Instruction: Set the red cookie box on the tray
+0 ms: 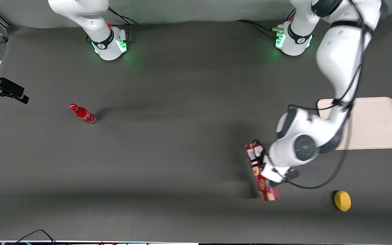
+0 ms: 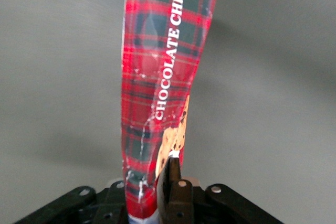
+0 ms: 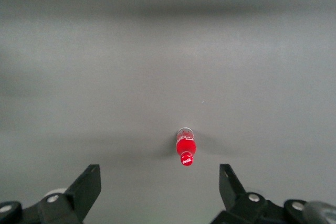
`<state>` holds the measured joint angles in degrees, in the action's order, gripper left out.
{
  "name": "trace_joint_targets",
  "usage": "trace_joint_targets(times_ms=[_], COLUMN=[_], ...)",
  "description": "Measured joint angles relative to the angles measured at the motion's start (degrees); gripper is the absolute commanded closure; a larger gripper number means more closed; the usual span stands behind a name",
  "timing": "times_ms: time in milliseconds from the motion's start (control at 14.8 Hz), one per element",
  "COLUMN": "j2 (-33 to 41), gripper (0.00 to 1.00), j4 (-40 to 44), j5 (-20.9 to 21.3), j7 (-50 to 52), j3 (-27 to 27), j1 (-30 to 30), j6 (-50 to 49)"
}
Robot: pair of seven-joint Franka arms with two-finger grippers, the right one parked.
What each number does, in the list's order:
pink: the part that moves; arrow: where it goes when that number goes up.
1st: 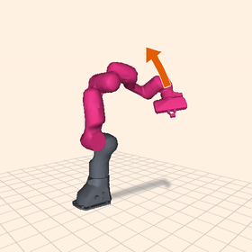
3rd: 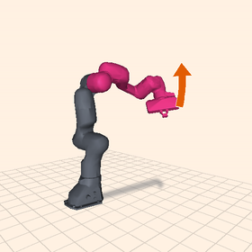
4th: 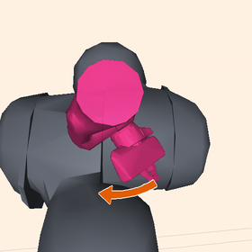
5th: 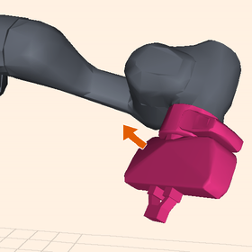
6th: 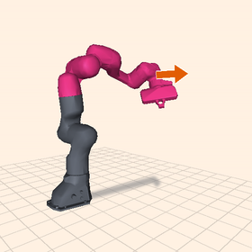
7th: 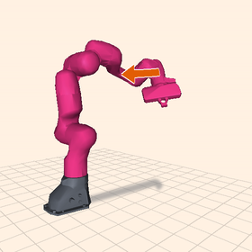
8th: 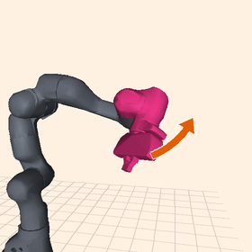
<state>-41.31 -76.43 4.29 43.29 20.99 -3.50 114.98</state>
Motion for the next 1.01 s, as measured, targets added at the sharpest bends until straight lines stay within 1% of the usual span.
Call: trace_joint_targets(times_ms=[135,270,337,472,607,742,809,876,944,1011], j2=[6.44,13.09,15.96,20.04,21.76,21.58,20.79,19.68,18.28,16.65], gripper=[1.0,1.0,1.0,1.0,1.0,1.0,1.0,1.0,1.0,1.0], j4=[1.55,1.93,2.17,3.53,4.94,4.88,4.21,2.57,-0.09,-3.39], j5=[-3.31,-4.27,-4.43,-4.57,-4.44,-4.36,-4.42,-4.57,-4.88,-5.3], j7=[0.0,-1.27,-3.86,-11.56,-23.59,-37.22,-44.54,-51.76,-58.0,-62.23], j3=[-3.04,-6.79,-9.15,-15.46,-24.47,-35.26,-40.77,-45.69,-49.53,-51.93], j1=[0.27,0.47,0.51,0.59,0.7,0.98,1.23,1.59,2.21,3.08], j6=[-7.92,-17.08,-21.56,-30.2,-36.53,-37.42,-36.36,-33.28,-28.52,-23.19])
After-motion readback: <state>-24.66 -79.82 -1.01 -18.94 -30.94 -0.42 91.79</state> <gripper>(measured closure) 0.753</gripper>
